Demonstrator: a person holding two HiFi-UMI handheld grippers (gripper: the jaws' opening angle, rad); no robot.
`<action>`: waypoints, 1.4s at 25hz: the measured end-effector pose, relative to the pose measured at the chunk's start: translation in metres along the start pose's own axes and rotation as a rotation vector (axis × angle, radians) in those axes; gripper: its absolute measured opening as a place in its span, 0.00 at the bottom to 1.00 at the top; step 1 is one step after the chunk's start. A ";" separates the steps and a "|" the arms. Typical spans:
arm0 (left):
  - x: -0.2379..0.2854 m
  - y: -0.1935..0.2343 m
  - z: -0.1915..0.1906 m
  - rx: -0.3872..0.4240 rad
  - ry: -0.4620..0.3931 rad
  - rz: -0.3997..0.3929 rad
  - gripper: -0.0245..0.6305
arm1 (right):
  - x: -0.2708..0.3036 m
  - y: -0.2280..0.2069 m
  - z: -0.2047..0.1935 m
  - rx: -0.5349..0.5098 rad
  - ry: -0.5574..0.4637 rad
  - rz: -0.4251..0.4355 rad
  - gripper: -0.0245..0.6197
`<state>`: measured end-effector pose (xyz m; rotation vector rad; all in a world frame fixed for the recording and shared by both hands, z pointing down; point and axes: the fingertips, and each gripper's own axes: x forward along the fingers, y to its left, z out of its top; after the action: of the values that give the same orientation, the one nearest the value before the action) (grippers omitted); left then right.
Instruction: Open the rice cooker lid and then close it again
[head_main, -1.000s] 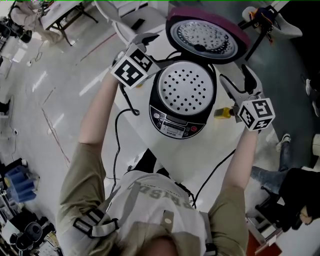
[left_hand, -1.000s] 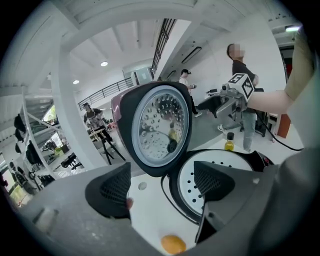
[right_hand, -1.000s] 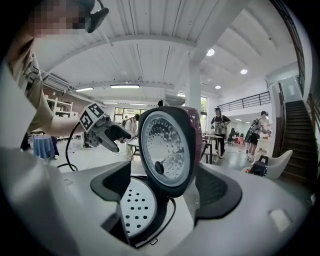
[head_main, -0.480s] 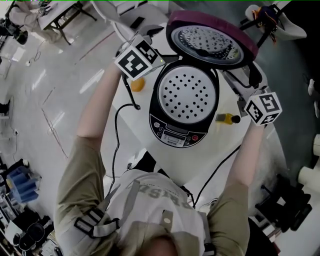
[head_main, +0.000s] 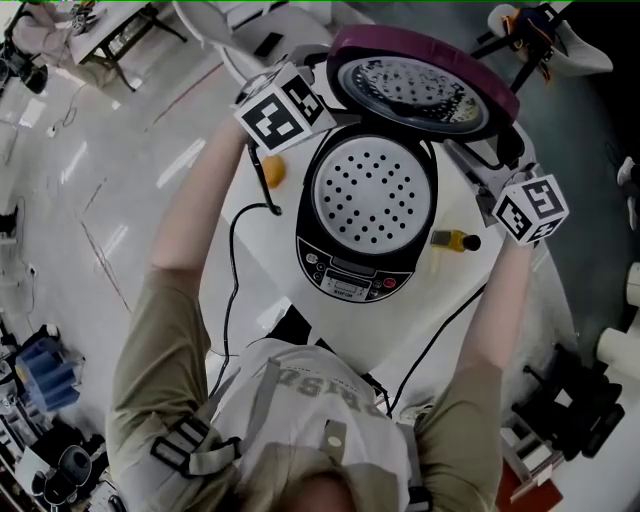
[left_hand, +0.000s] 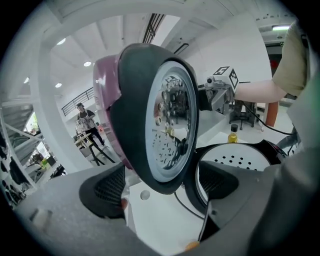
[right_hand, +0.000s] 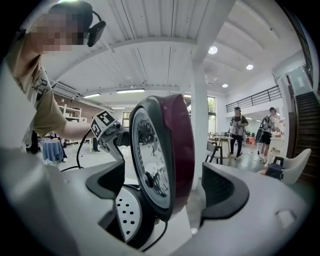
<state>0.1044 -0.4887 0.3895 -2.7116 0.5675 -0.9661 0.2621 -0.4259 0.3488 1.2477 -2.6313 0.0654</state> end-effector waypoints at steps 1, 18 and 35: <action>0.000 -0.001 0.000 0.007 0.006 -0.004 0.76 | 0.000 0.001 0.000 -0.004 0.000 0.007 0.75; -0.008 -0.016 -0.001 0.058 0.028 -0.017 0.78 | -0.002 0.022 0.003 -0.061 0.020 0.052 0.75; -0.035 -0.063 -0.018 0.104 0.082 -0.027 0.82 | -0.027 0.073 -0.021 -0.212 0.154 0.103 0.79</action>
<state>0.0862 -0.4187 0.4036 -2.6046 0.4830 -1.0868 0.2260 -0.3559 0.3676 0.9966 -2.4930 -0.0945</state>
